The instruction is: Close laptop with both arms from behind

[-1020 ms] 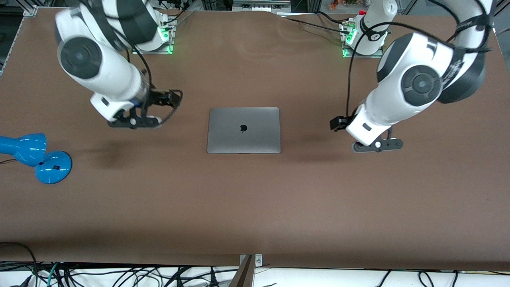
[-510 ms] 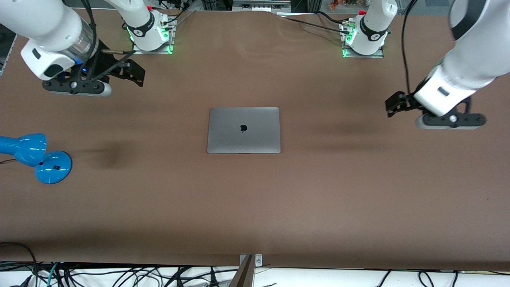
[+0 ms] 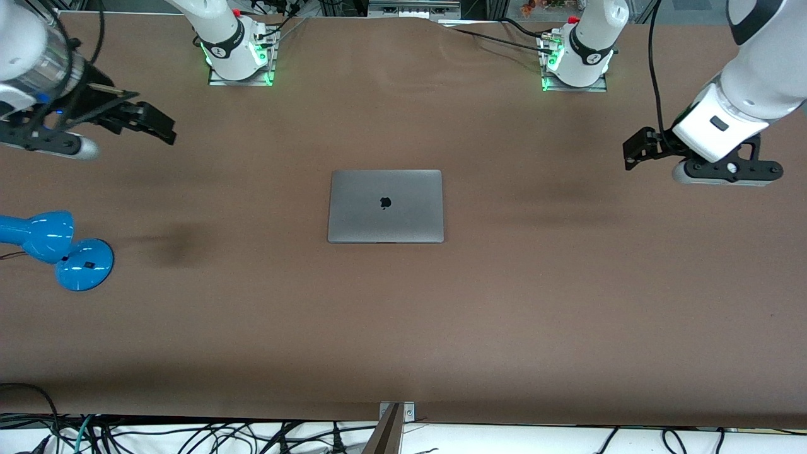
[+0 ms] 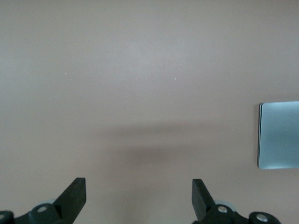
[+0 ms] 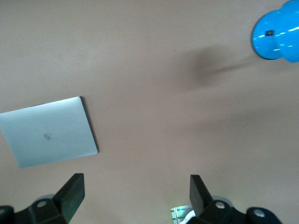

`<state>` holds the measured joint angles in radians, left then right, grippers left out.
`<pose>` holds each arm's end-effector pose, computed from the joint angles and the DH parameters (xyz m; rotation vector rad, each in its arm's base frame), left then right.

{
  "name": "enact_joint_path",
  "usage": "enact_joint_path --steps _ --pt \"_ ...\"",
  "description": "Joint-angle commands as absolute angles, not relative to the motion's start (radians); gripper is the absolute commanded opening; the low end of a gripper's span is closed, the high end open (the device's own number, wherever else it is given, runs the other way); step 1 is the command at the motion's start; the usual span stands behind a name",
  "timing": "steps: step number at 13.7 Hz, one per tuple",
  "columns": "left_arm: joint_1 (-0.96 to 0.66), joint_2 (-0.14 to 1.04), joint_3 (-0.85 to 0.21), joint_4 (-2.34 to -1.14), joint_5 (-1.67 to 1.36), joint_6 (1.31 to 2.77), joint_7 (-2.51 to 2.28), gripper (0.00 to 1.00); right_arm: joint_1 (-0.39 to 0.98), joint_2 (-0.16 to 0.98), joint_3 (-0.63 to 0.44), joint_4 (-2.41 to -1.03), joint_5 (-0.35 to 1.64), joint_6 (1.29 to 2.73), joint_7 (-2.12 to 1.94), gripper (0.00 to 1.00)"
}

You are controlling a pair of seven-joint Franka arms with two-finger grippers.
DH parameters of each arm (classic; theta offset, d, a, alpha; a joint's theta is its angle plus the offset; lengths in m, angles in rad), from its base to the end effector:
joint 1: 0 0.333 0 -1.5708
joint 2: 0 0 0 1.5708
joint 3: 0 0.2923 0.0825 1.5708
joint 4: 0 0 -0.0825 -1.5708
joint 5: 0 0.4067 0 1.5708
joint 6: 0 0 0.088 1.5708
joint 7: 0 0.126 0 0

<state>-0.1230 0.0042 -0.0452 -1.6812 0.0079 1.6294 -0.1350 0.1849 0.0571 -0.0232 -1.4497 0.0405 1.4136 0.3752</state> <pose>0.5700 -0.0958 0.5297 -3.1239 0.0529 0.0847 0.5671 0.0985 0.5949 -3.1078 0.3260 0.1566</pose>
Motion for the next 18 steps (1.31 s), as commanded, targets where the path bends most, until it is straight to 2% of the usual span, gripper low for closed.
enact_joint_path --steps 1,7,10,18 --pt "-0.143 -0.054 -0.031 -1.732 0.001 1.619 -0.115 1.00 0.143 0.029 -0.031 -1.479 0.035 1.399 0.313 1.00" --pt "-0.107 -0.049 -0.034 -1.710 0.006 1.600 -0.052 1.00 0.130 0.029 -0.097 -1.512 0.023 1.416 0.307 1.00" --pt "-0.107 -0.048 -0.037 -1.681 0.002 1.595 -0.051 1.00 0.129 0.031 -0.097 -1.540 -0.032 1.440 0.305 1.00" --pt "-0.107 -0.048 -0.035 -1.681 0.000 1.595 -0.052 1.00 0.129 0.021 -0.097 -1.548 -0.025 1.448 0.279 1.00"
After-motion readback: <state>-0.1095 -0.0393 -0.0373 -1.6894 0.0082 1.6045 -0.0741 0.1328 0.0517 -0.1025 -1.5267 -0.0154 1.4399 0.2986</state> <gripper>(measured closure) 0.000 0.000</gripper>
